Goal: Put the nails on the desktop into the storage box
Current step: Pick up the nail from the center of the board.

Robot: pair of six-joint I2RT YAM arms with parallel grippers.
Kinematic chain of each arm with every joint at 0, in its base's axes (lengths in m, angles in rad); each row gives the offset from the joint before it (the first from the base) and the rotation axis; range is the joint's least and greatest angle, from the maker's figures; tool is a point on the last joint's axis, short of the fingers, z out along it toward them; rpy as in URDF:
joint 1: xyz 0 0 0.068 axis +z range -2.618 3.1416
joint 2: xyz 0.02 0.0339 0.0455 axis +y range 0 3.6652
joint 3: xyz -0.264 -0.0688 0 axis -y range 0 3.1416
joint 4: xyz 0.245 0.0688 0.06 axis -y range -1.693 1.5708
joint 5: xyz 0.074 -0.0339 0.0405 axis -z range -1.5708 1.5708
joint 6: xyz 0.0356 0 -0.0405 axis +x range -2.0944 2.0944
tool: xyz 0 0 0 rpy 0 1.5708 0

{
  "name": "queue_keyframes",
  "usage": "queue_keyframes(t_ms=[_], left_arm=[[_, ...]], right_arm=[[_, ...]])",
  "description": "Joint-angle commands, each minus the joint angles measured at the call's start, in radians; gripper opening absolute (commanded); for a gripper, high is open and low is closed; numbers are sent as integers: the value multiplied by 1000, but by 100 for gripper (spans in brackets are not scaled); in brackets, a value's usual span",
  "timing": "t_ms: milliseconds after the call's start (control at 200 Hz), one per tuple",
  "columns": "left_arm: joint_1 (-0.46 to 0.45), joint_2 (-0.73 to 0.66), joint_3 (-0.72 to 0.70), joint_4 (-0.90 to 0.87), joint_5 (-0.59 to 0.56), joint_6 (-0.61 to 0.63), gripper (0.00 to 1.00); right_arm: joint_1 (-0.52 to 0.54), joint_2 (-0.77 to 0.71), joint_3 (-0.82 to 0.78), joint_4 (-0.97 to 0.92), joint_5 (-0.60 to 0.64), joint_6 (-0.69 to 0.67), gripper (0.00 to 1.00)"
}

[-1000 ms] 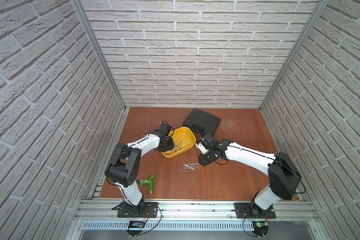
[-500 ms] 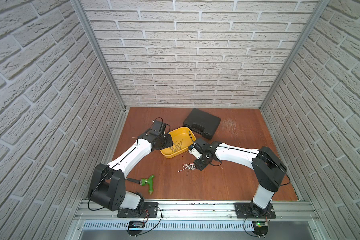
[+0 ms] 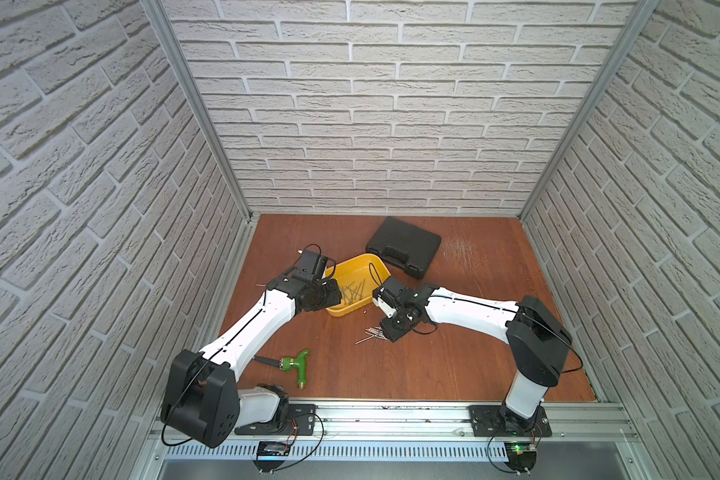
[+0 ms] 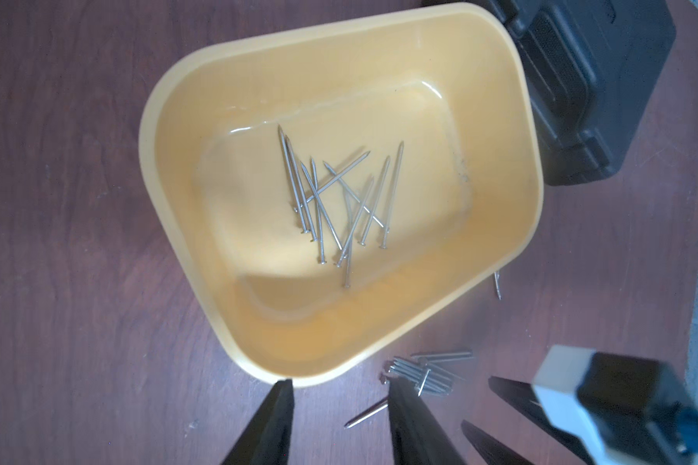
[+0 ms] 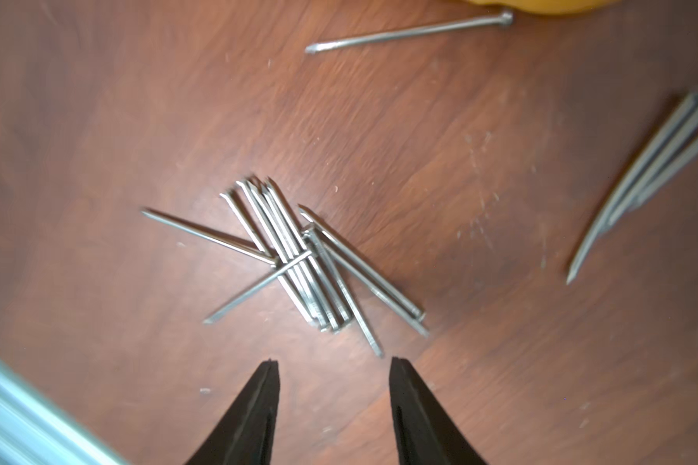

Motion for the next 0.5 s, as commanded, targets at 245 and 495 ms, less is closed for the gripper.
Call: queue_keyframes(t_ms=[245, 495], left_arm=[[-4, -95, -40, -50, -33, 31, 48], [-3, -116, -57, -54, -22, 44, 49]], right_arm=[[140, 85, 68, 12, 48, 477, 54], [176, 157, 105, 3, 139, 569, 54]])
